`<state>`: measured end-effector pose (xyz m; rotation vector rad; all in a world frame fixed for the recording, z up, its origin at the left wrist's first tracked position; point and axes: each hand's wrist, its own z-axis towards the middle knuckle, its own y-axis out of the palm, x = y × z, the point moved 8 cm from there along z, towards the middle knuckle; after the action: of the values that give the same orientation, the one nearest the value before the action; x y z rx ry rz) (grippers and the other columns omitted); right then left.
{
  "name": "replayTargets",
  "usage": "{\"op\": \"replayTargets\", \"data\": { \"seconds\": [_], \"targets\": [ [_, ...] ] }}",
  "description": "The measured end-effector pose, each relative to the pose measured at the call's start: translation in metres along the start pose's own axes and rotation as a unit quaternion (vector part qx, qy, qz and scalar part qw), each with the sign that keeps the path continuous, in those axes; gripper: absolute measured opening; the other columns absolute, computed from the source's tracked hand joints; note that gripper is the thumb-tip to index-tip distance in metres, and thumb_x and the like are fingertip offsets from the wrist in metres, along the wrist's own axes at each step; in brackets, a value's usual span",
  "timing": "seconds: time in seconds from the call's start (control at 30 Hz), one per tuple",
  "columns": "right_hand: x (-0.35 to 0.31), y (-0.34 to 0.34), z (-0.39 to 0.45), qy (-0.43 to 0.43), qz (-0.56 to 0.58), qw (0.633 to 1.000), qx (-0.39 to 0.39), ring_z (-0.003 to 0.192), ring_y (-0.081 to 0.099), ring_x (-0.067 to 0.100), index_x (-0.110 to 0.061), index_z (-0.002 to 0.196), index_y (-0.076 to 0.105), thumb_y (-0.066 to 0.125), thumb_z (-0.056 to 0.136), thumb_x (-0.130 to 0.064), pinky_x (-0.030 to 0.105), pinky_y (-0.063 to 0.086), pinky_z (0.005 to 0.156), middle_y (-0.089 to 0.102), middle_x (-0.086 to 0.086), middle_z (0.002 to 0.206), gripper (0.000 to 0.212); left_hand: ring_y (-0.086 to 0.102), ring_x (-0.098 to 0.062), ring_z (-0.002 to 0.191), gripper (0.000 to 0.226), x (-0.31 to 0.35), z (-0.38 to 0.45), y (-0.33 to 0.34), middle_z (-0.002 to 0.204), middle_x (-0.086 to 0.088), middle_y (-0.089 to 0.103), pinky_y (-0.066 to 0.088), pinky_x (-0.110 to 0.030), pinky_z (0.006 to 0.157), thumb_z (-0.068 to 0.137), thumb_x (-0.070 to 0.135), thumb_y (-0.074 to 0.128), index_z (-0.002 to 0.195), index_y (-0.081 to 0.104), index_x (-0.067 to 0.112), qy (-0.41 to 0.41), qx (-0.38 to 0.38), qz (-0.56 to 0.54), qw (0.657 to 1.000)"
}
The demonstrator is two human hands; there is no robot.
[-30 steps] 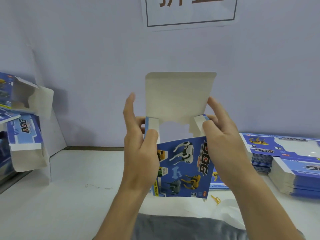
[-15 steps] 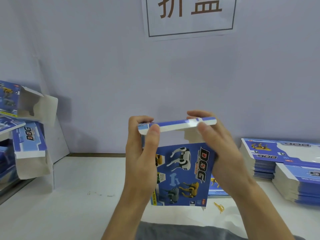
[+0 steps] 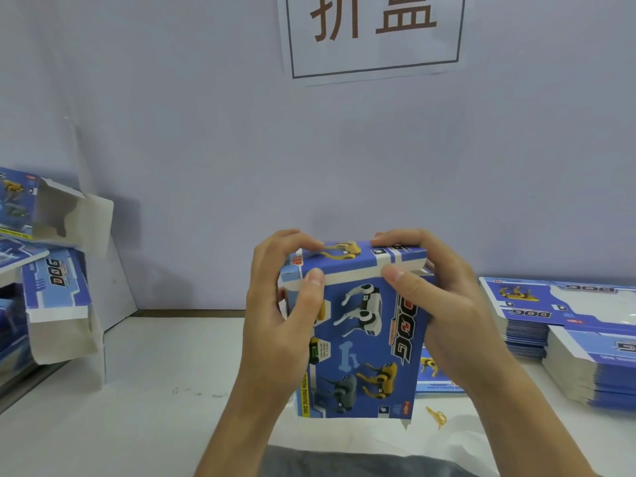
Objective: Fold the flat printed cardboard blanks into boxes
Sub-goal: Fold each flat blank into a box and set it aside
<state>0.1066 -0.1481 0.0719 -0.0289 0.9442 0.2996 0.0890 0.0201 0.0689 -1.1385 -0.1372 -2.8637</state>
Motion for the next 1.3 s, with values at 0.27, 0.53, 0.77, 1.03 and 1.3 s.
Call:
{"op": "replayTargets", "data": {
  "seconds": [0.27, 0.53, 0.77, 1.03, 1.3],
  "targets": [
    [0.002, 0.001, 0.0, 0.001, -0.004, 1.0, 0.019, 0.084, 0.075, 0.033, -0.028, 0.103, 0.064, 0.067, 0.084, -0.035, 0.048, 0.062, 0.066, 0.075, 0.005, 0.094, 0.021, 0.068, -0.033, 0.106, 0.022, 0.002, 0.0, 0.001, 0.118, -0.008, 0.061, 0.059, -0.06, 0.069, 0.089, 0.044, 0.052, 0.108, 0.055, 0.033, 0.003, 0.018, 0.011, 1.0],
    [0.006, -0.001, 0.0, 0.019, 0.017, 1.0, 0.012, 0.084, 0.075, 0.032, -0.023, 0.097, 0.068, 0.066, 0.082, -0.022, 0.04, 0.061, 0.063, 0.074, -0.007, 0.104, 0.015, 0.069, -0.032, 0.1, 0.019, 0.005, 0.002, -0.003, 0.118, 0.012, 0.06, 0.058, -0.06, 0.064, 0.089, 0.043, 0.056, 0.105, 0.058, 0.031, 0.018, 0.013, 0.0, 1.0],
    [0.011, -0.006, -0.001, 0.035, 0.065, 0.997, 0.021, 0.095, 0.073, 0.029, -0.018, 0.091, 0.067, 0.068, 0.075, -0.036, 0.033, 0.057, 0.066, 0.063, -0.001, 0.127, 0.024, 0.058, -0.028, 0.124, 0.019, 0.0, 0.003, 0.001, 0.139, 0.009, 0.049, 0.061, -0.041, 0.069, 0.086, 0.037, 0.059, 0.1, 0.071, 0.033, -0.001, -0.065, -0.056, 0.996],
    [0.015, -0.013, 0.0, 0.024, 0.045, 0.997, 0.061, 0.085, 0.073, 0.03, -0.017, 0.083, 0.068, 0.063, 0.082, -0.026, 0.035, 0.057, 0.06, 0.064, -0.002, 0.125, 0.01, 0.052, -0.02, 0.13, 0.014, 0.002, 0.002, 0.006, 0.137, 0.011, 0.049, 0.062, -0.037, 0.068, 0.09, 0.038, 0.065, 0.1, 0.072, 0.031, 0.006, -0.067, -0.049, 0.997],
    [0.004, 0.0, -0.002, 0.004, -0.003, 0.998, 0.061, 0.089, 0.075, 0.03, -0.025, 0.087, 0.071, 0.066, 0.077, -0.045, 0.041, 0.062, 0.062, 0.066, -0.008, 0.123, 0.023, 0.059, -0.034, 0.119, 0.012, 0.003, 0.006, -0.004, 0.117, 0.009, 0.059, 0.06, -0.034, 0.064, 0.088, 0.037, 0.066, 0.096, 0.071, 0.031, 0.004, -0.011, -0.065, 0.998]
  ]
}}
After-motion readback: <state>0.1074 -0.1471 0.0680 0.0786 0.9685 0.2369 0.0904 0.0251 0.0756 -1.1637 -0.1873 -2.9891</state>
